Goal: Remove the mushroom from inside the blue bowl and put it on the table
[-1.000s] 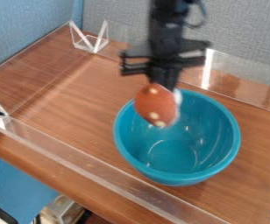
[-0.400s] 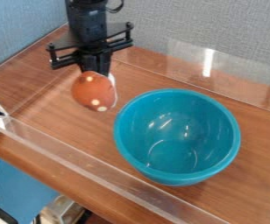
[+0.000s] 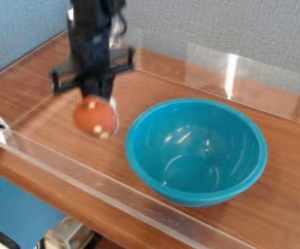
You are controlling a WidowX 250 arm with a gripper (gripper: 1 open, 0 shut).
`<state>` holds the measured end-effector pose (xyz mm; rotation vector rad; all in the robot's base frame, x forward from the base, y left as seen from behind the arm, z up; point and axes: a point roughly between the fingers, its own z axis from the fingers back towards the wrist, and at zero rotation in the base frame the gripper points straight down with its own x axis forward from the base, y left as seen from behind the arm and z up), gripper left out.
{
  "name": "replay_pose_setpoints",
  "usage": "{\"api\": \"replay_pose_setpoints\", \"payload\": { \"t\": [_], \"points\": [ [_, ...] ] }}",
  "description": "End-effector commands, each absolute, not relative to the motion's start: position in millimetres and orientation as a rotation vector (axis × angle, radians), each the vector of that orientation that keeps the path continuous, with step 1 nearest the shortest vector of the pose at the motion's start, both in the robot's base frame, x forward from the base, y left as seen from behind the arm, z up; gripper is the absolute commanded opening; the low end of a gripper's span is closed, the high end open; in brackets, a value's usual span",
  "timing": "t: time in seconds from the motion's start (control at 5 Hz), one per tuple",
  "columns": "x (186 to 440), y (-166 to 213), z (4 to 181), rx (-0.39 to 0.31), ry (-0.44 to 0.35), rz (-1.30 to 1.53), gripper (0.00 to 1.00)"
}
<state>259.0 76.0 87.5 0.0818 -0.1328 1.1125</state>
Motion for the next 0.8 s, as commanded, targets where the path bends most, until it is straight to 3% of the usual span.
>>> {"api": "replay_pose_setpoints", "payload": {
  "t": [0.0, 0.4, 0.6],
  "points": [
    [266.3, 79.9, 70.8, 0.066, -0.159, 1.126, 0.00],
    [276.6, 92.6, 51.9, 0.047, -0.178, 1.155, 0.00],
    [277.5, 97.3, 53.7, 0.042, -0.183, 1.165, 0.00]
  ]
}}
